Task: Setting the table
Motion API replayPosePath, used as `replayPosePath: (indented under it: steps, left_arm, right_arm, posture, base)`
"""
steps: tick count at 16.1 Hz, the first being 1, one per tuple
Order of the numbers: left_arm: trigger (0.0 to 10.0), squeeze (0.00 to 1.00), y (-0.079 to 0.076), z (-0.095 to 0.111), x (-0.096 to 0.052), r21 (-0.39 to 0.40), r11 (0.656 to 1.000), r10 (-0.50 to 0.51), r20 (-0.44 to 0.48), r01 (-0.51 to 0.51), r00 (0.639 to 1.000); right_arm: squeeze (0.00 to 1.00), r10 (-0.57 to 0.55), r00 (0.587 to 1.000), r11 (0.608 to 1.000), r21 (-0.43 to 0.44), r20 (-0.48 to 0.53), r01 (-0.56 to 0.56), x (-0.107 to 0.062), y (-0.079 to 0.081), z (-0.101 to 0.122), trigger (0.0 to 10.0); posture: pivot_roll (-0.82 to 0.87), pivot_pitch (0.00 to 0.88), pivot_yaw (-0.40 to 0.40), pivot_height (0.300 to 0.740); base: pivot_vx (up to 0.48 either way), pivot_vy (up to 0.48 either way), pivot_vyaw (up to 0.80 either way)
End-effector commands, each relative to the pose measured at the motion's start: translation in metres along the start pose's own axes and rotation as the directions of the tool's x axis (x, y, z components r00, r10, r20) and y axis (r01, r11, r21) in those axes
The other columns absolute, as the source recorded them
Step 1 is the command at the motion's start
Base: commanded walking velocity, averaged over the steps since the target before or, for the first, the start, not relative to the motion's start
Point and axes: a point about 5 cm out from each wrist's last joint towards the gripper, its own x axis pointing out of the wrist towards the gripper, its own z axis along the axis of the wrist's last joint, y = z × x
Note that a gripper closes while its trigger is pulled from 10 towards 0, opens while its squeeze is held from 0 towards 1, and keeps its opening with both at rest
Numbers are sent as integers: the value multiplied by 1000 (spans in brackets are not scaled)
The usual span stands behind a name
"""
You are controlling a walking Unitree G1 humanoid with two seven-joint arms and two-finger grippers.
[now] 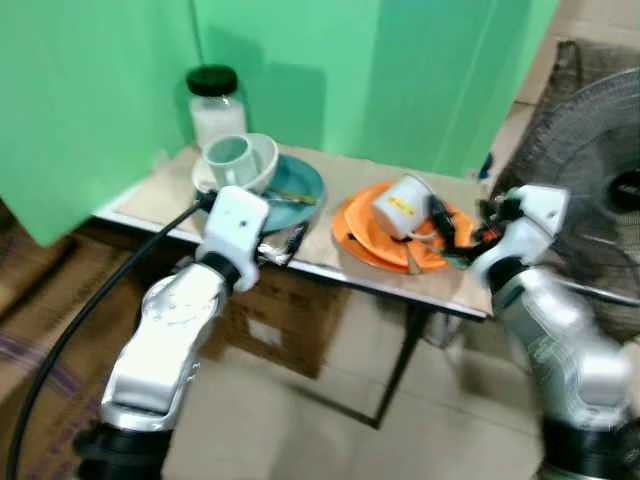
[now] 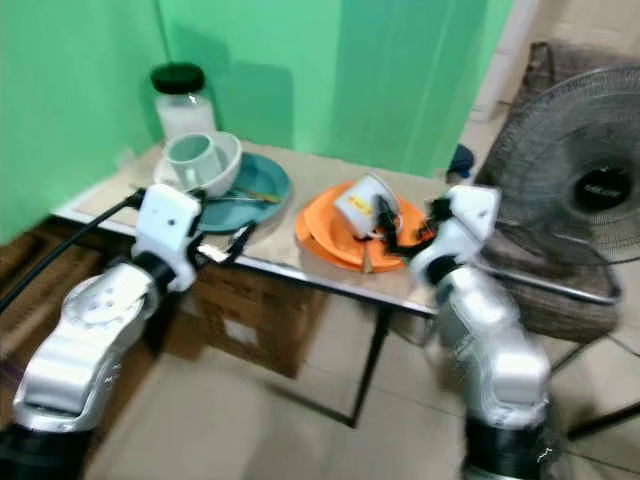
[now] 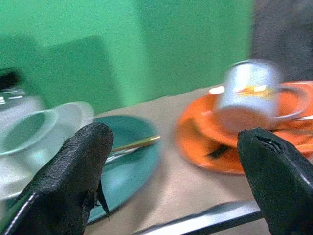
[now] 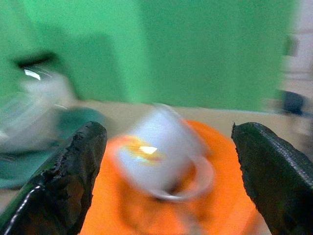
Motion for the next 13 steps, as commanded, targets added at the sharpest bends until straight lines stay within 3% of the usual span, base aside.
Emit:
replayPosePath:
  steps: [1,2,3,4,7,8,9,13]
  left_arm:
    - [10000,0,-7,0,2,1,998,-55,6,55,998]
    - [10000,0,-10,-1,0,3,992,-123,6,123,992]
    - [10000,0,-11,-2,-1,0,989,-147,3,147,989]
    - [10000,0,-10,0,-2,-4,978,-207,2,207,978]
    - [10000,0,-7,4,-3,31,959,-283,-3,283,959]
    - [10000,0,-7,5,-5,34,947,-320,-9,320,947]
    - [10000,0,-8,6,-7,37,936,-349,-17,350,937]
    - [10000,0,-8,5,-14,47,916,-397,-42,399,917]
  right_arm:
    - [0,-5,999,1000,19,-38,6,2,-7,-2,10000]
    - [1000,4,998,998,59,-70,1,13,-12,-1,10000]
    - [1000,8,997,998,70,-82,-2,17,-14,-1,10000]
    - [1000,103,985,988,130,-135,-86,33,-9,0,10000]
    - [1000,205,956,966,204,-212,-162,58,1,-2,10000]
    - [271,217,948,958,237,-232,-161,67,5,-4,10000]
    - [0,213,942,957,249,-259,-148,74,7,-7,10000]
    - [0,144,922,972,228,-358,-63,88,6,-16,10000]
  posture:
    - [32,0,-68,740]
    - [31,0,-82,740]
    - [31,0,-82,740]
    - [29,0,-86,740]
    - [34,0,-90,740]
    - [35,0,-91,740]
    - [39,0,-94,740]
    - [51,0,-89,740]
  base:
    - [0,0,0]
    - [0,0,0]
    - [0,0,0]
    - [0,0,0]
    - [0,0,0]
    - [0,0,0]
    - [0,0,0]
    - [0,0,0]
